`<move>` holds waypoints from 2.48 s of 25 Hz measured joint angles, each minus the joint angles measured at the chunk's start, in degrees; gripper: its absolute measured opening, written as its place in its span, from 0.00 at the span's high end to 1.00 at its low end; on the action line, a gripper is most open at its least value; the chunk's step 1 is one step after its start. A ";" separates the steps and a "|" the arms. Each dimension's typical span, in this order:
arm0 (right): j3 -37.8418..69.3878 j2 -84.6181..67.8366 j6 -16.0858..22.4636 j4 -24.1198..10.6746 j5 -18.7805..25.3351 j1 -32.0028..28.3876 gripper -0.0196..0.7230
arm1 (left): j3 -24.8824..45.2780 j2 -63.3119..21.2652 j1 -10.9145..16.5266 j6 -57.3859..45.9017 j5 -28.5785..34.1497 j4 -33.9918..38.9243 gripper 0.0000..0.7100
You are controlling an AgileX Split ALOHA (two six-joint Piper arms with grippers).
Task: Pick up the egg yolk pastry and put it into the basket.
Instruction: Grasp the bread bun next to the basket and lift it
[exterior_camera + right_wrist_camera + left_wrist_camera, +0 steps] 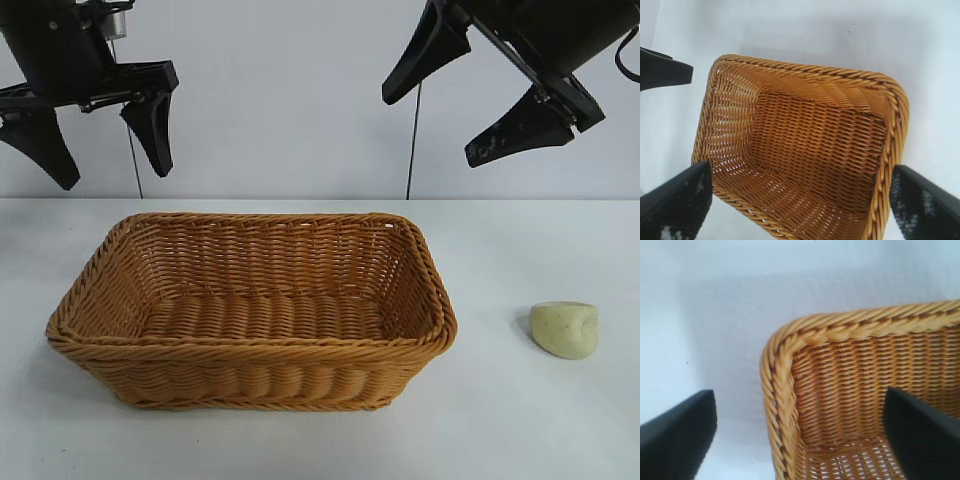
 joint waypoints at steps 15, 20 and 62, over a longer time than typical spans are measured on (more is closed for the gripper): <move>0.00 0.00 0.05 -0.02 0.29 0.00 0.08 | 0.88 -1.27 6.60 3.49 4.67 3.69 0.02; 0.00 0.00 0.05 -0.21 0.49 0.00 0.08 | 7.51 -9.43 6.60 3.55 4.62 3.76 0.02; 0.00 0.00 9.52 -20.78 1.53 -2.66 0.08 | 68.06 -110.04 6.60 5.27 -3.65 4.76 0.02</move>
